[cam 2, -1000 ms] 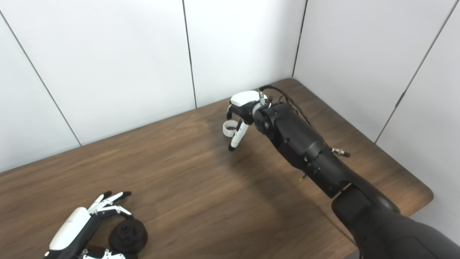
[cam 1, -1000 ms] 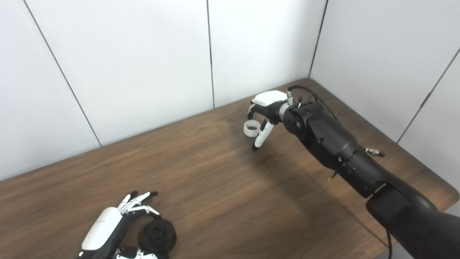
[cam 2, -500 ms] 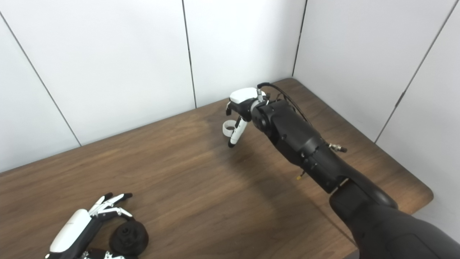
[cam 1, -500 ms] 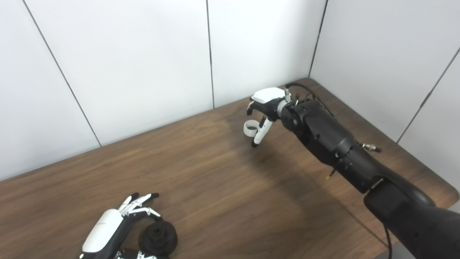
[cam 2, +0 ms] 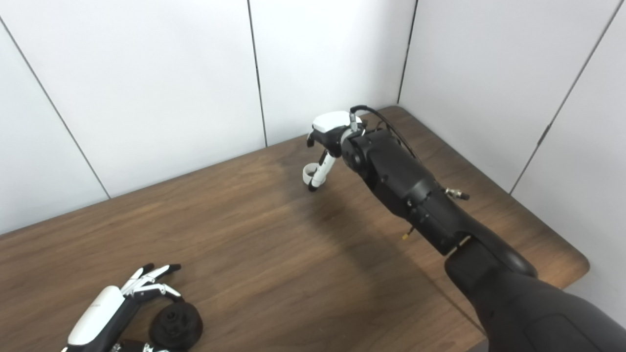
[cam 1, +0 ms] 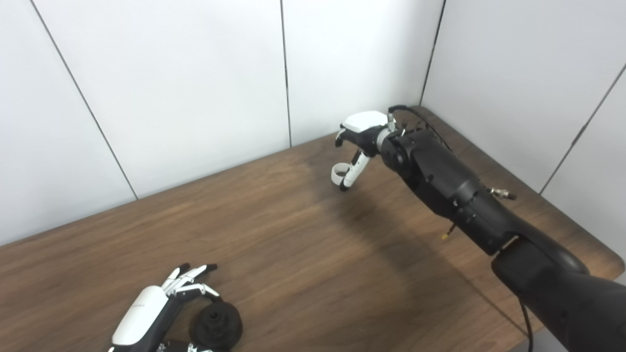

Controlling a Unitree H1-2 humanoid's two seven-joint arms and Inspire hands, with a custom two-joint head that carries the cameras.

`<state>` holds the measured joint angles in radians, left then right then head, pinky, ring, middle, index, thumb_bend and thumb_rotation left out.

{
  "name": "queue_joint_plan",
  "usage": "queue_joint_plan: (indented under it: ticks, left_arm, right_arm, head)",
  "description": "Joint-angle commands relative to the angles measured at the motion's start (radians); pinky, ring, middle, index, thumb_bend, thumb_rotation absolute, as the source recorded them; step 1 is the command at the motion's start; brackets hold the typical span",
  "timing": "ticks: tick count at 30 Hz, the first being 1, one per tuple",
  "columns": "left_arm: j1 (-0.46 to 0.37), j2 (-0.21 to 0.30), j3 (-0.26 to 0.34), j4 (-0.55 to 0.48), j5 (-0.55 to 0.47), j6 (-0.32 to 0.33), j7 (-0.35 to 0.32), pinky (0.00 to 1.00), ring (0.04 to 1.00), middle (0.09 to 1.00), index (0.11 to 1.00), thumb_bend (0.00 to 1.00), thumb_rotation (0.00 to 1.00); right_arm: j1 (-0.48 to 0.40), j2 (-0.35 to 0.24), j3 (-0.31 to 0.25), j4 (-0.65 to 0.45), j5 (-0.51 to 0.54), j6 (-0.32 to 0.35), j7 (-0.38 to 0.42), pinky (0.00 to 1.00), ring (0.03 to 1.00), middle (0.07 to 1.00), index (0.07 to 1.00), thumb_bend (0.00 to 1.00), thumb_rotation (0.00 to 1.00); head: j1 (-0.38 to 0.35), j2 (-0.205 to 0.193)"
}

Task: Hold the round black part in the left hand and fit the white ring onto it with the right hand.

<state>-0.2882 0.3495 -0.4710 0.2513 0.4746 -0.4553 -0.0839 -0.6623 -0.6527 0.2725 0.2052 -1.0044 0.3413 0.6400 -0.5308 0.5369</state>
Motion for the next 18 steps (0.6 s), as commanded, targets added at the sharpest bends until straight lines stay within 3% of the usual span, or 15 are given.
queue_joint_plan:
  ticks: [1,18]
  left_arm:
    - [0.068,-0.001,-0.017,0.021,0.009,-0.014,-0.001,1.00,0.898,0.915,0.478,0.51,0.05]
    - [0.082,-0.008,0.005,0.003,0.014,-0.013,-0.015,1.00,0.900,0.921,0.478,0.51,0.05]
  right_arm:
    - [-0.059,-0.036,-0.002,-0.009,-0.010,-0.003,-0.026,1.00,1.000,1.000,0.845,0.92,0.47]
    - [-0.069,-0.023,0.024,0.045,0.019,-0.015,-0.055,1.00,1.000,1.000,0.821,0.94,0.45]
  head:
    - [0.000,0.002]
    - [0.009,0.012]
